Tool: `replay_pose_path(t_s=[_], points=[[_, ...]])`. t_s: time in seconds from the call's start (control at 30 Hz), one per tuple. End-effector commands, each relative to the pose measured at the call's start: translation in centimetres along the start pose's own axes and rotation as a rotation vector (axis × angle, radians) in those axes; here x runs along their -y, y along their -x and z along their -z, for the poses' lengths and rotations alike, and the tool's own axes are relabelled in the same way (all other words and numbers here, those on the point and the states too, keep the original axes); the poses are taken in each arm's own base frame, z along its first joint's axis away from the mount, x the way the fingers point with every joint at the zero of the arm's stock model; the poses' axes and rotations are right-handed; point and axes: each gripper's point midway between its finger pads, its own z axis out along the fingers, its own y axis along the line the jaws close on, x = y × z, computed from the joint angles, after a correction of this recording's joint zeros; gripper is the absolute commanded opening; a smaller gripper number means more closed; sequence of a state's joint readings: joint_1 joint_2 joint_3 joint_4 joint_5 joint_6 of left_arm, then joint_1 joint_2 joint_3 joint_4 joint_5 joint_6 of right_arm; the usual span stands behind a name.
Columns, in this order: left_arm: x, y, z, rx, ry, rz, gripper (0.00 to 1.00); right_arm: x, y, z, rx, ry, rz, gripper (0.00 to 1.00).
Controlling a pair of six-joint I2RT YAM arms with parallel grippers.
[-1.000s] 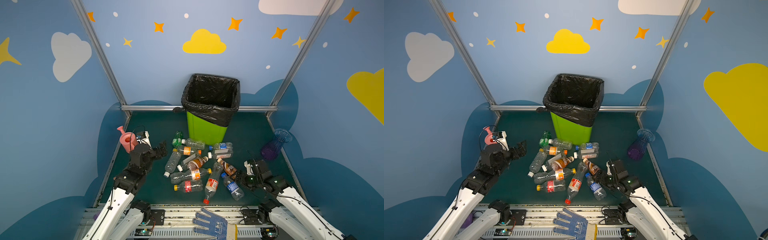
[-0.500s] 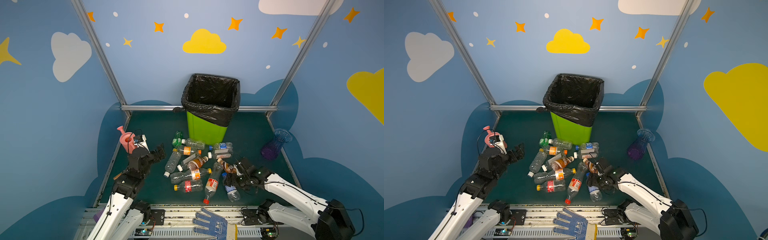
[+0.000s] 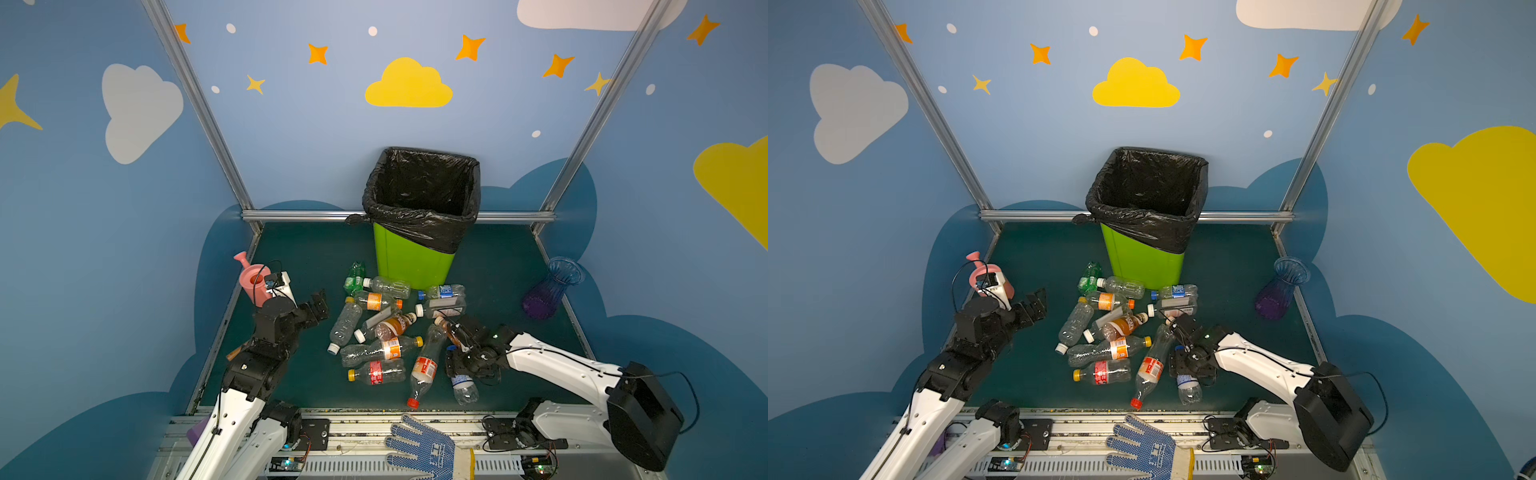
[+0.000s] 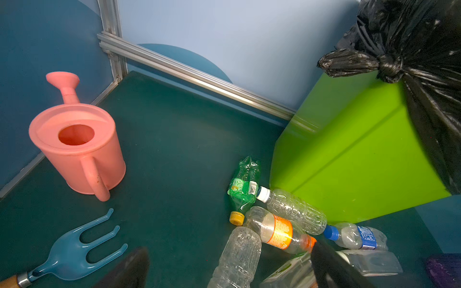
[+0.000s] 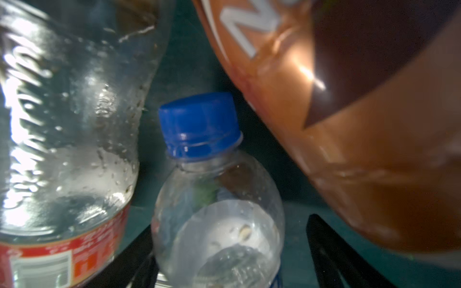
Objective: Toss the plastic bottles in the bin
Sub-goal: 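Reach the right gripper into the pile and close on the blue-capped water bottle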
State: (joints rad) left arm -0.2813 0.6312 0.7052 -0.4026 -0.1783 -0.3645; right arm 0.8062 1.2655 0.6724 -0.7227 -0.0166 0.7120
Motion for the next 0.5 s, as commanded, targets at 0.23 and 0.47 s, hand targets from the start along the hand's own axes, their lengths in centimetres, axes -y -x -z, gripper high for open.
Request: replay_pose_path(t_s=[0.23, 0.47], points=[[-1.22, -0.99, 0.08, -0.010, 0.037, 0.011, 1.00, -0.52, 0.54, 0.64, -0.018, -0.065, 0.092, 0.71], [-1.60, -1.10, -0.07, -0.015, 0.056, 0.008, 1.00, -0.65, 0.71, 0.76, -0.047, -0.090, 0.147, 0.48]])
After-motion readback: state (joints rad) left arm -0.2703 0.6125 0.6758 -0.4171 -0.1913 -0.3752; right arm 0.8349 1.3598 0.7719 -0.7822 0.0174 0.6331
